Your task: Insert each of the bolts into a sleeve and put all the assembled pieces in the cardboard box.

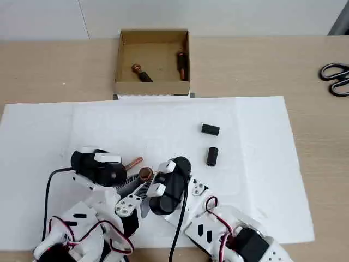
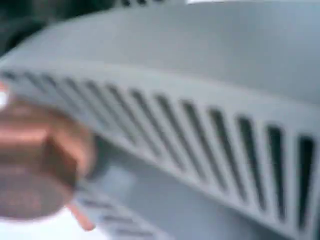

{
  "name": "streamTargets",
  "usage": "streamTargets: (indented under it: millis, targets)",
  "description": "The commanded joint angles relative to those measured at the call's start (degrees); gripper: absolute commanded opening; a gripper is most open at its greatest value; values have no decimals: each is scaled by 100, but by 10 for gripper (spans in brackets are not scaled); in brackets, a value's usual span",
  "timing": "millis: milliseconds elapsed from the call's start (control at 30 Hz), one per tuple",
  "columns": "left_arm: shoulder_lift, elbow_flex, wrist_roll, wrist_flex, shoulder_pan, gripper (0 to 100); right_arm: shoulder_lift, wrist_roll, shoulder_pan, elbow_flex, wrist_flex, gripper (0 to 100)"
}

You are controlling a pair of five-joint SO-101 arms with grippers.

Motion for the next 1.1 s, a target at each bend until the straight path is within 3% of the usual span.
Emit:
streamTargets:
  millis: [0, 300, 533, 867, 1067]
  targets:
    - [-44, -163, -44, 9, 88, 8, -48, 53, -4, -396, -136, 4]
    - [-26, -163, -44, 53, -220, 168, -48, 53, -4, -387, -119, 4]
    - [-18, -163, -255, 185, -246, 173, -40, 53, -4, -360, -119, 4]
    - [-18, -207, -1486, 299, -1442, 173, -31, 53, 40, -281, -110, 4]
    - [-18, -787, -1503, 255, -1530, 147, -40, 35, 831, -167, -136, 4]
